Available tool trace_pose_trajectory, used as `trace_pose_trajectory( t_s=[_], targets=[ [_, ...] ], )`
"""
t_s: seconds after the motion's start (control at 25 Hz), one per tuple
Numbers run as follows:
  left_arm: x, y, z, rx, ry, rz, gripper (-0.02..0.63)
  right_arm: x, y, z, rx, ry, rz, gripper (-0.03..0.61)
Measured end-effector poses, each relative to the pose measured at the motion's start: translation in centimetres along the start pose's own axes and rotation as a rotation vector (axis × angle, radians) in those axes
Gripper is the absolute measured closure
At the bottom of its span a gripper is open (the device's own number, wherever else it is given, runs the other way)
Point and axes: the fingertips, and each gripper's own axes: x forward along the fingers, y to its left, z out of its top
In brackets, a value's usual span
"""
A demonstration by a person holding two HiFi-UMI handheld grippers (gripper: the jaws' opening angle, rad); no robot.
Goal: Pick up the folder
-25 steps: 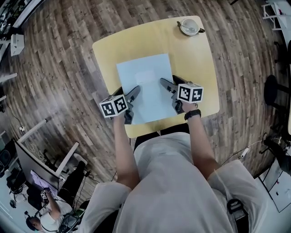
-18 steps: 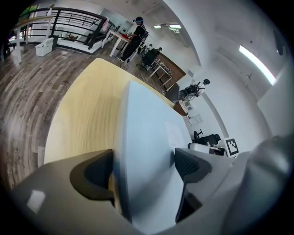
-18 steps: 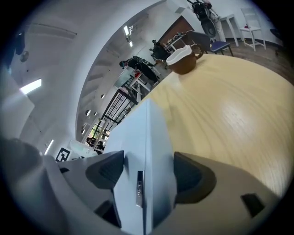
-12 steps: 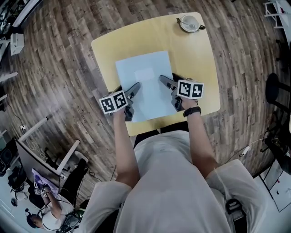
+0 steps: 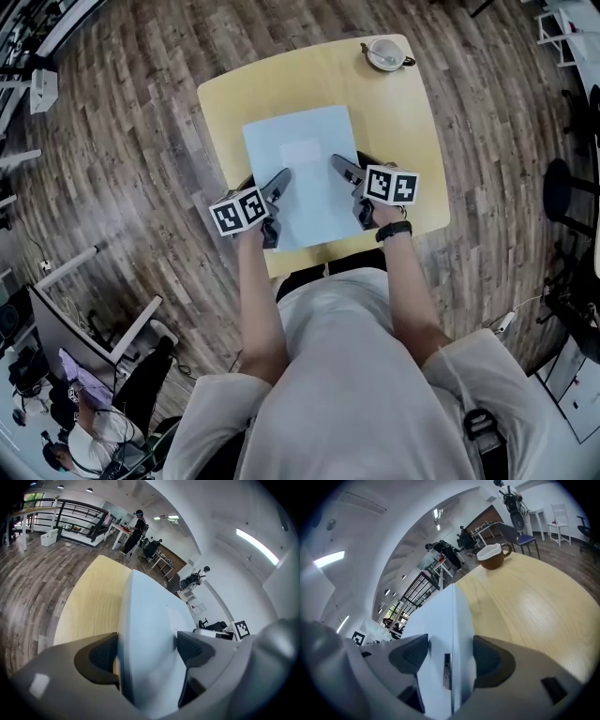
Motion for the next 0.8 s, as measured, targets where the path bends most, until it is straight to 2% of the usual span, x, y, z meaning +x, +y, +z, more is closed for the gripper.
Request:
trace_pose_trajectory(
  t_s=[0.44,0.8],
  targets=[
    [-5.8,-2.1,3.1,0.076,-0.108,0.006,0.209,-3.0,5.9,2.5,-0.102,-0.106,0.058,0.273],
    [-10.1,-4.8,5.9,0.143,-0.206,-0.028,0.207,-6.2,10.7,5.1,-0.184,-0.216,0.088,0.273]
  ],
)
